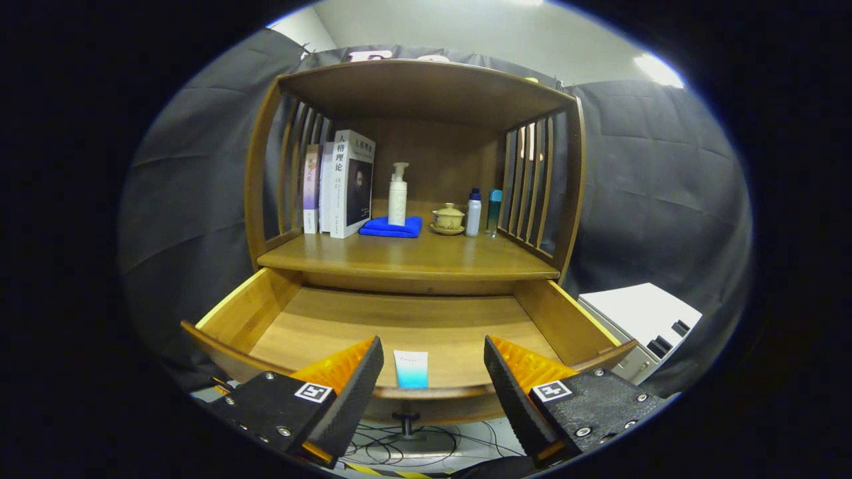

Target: Pull open the drawer, take out the items inside it, and place them on the countertop above the cabinet.

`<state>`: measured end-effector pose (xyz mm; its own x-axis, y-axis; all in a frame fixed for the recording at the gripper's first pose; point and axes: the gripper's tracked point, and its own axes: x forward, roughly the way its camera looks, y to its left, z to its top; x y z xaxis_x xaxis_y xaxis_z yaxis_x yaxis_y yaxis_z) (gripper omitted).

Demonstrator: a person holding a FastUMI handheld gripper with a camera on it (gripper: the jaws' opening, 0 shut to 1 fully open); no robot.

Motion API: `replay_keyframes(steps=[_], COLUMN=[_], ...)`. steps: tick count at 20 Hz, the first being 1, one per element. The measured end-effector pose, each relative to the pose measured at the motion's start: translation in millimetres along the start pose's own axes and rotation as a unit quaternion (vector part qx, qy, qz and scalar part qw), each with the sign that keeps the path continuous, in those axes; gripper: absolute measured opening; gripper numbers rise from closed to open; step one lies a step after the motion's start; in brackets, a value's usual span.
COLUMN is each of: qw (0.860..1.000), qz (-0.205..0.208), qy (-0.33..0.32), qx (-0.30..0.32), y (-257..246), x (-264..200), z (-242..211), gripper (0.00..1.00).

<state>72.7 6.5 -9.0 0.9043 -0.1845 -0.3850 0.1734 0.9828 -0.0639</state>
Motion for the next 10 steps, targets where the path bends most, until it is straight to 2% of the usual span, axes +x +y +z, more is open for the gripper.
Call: replay_keyframes(steps=[5,10], qw=[0.996,0.987], qz=[-0.014,-0.006], qy=[0.089,0.161], qx=[0.008,0.016], y=[1.4,13.9], x=[44.8,77.8], z=[-13.9,-38.2], gripper=[0.94,0.94])
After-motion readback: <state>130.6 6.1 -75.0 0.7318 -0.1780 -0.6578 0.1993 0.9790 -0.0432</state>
